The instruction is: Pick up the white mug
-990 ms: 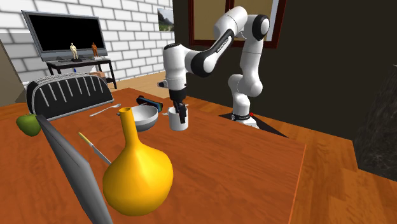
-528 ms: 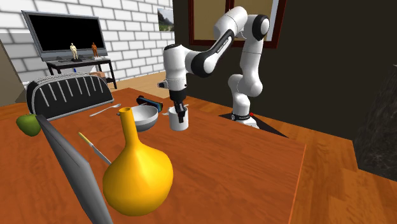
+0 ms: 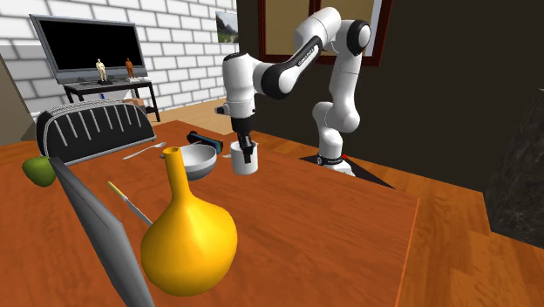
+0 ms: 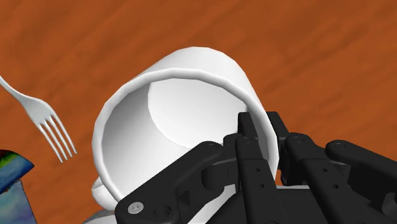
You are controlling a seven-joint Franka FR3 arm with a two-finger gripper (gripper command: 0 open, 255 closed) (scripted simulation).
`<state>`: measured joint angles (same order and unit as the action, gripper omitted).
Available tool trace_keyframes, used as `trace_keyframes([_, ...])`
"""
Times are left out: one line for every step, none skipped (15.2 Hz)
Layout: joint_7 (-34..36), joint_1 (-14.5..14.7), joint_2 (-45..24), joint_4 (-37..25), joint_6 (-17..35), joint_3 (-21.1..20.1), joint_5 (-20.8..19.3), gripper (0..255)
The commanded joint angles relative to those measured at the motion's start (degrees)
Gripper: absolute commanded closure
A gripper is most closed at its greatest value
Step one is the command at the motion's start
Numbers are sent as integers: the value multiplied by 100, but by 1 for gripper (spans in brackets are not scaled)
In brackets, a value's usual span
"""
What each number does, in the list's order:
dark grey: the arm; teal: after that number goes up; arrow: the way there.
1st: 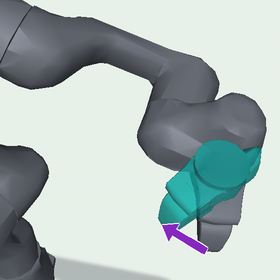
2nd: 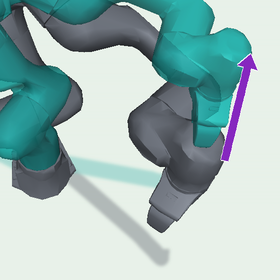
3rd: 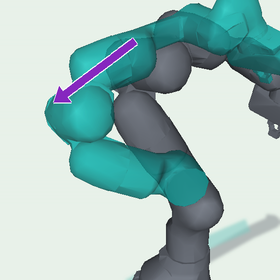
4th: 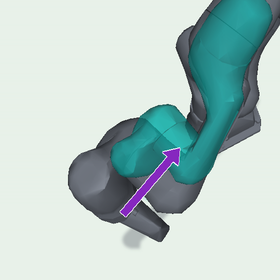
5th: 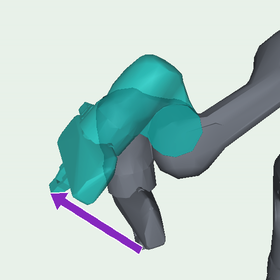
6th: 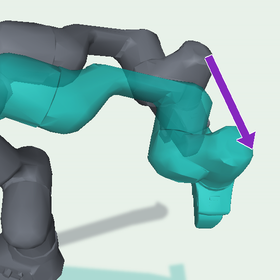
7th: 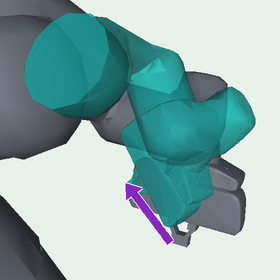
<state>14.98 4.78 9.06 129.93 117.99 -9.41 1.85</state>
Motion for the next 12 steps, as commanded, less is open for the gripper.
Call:
trace_keyframes([-7,1,79,-87,-165,5,10,255])
trace_keyframes([-10,0,107,-138,-243,8,13,255])
trace_keyframes([-12,0,133,-190,-322,10,15,255])
trace_keyframes([-14,0,159,-243,-400,13,18,255])
trace_keyframes([-16,-1,182,-298,-478,15,20,255])
trace_keyframes([-18,-1,205,-354,-556,18,22,255])
trace_keyframes([-20,-2,226,-411,-634,20,24,255])
trace_keyframes([-22,-2,246,-469,-712,23,25,255])
trace_keyframes([-23,-3,265,-528,-790,25,26,255])
trace_keyframes([-25,-4,282,-588,-868,28,28,255])
trace_keyframes([-25,-4,286,-597,-880,28,28,255])
trace_keyframes([-25,-4,285,-598,-880,28,28,255])
